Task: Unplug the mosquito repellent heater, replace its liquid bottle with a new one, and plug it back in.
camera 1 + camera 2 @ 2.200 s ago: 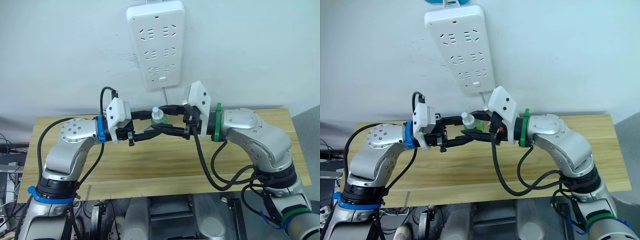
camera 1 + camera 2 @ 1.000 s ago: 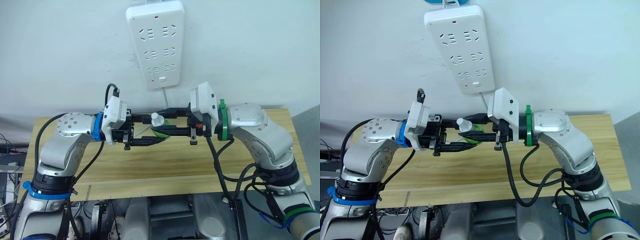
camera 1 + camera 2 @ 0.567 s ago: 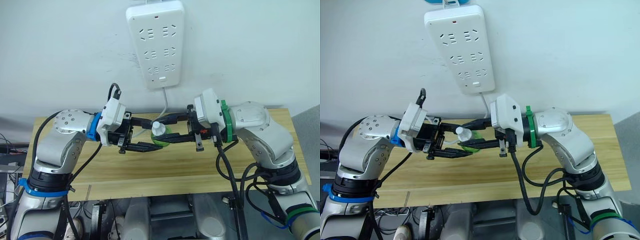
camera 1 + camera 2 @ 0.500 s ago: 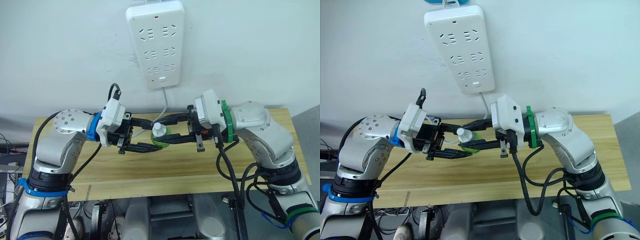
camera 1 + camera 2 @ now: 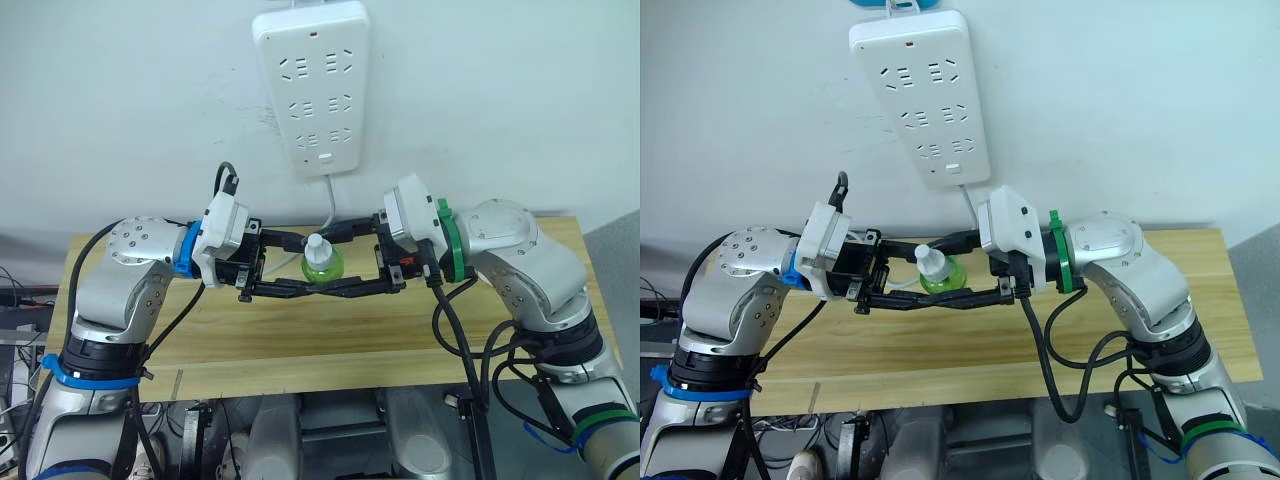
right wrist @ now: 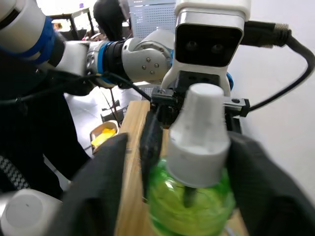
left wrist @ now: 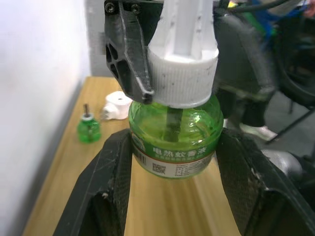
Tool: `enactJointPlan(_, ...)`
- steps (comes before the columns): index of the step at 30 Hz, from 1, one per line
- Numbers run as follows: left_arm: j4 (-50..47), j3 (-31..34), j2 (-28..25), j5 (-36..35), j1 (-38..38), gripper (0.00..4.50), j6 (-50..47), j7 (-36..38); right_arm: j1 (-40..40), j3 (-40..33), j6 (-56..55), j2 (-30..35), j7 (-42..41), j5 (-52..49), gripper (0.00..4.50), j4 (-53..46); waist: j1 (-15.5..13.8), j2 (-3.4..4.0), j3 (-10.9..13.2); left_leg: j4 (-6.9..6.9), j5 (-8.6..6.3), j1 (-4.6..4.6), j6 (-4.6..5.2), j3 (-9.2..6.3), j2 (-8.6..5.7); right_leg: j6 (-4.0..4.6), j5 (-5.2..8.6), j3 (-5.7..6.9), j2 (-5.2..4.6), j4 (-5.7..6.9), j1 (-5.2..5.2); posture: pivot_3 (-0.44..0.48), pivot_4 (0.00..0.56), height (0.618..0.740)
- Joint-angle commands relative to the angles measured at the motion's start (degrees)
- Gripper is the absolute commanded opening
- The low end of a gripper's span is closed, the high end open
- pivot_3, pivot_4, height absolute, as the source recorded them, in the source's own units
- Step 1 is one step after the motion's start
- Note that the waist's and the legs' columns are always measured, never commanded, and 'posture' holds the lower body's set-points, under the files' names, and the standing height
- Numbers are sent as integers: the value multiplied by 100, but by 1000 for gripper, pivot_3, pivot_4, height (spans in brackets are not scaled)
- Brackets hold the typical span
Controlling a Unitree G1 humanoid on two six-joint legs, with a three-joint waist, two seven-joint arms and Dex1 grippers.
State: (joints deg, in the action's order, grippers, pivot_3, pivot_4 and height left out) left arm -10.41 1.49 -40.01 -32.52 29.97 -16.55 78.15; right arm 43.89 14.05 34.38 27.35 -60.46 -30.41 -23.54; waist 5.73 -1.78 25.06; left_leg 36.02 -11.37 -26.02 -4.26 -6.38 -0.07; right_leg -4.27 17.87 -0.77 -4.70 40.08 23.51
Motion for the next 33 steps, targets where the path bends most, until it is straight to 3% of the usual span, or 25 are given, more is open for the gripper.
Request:
enactJointPlan(1,-308,381,-9,-45,-206,2193,193,-364,-69,-153,246,19,286,-197,3516,-467,2,0,0,0,0,0,0,0,0,0,0,0,0,0,0,-149,420,730)
enactJointPlan(17,-971,394,239,300,-869,2193,522,-1687,-43,-375,1558,-245,2022,-403,3516,-1129,3,0,0,1,-1,0,1,1,0,0,0,-3,0,2,0,-168,434,730)
enactJointPlan(33,-1227,437,320,109,-1167,2192,403,-2034,22,-362,1794,-470,2461,-514,3569,-1104,3,1,1,0,-6,0,11,2,0,0,0,-3,0,3,0,-166,450,730)
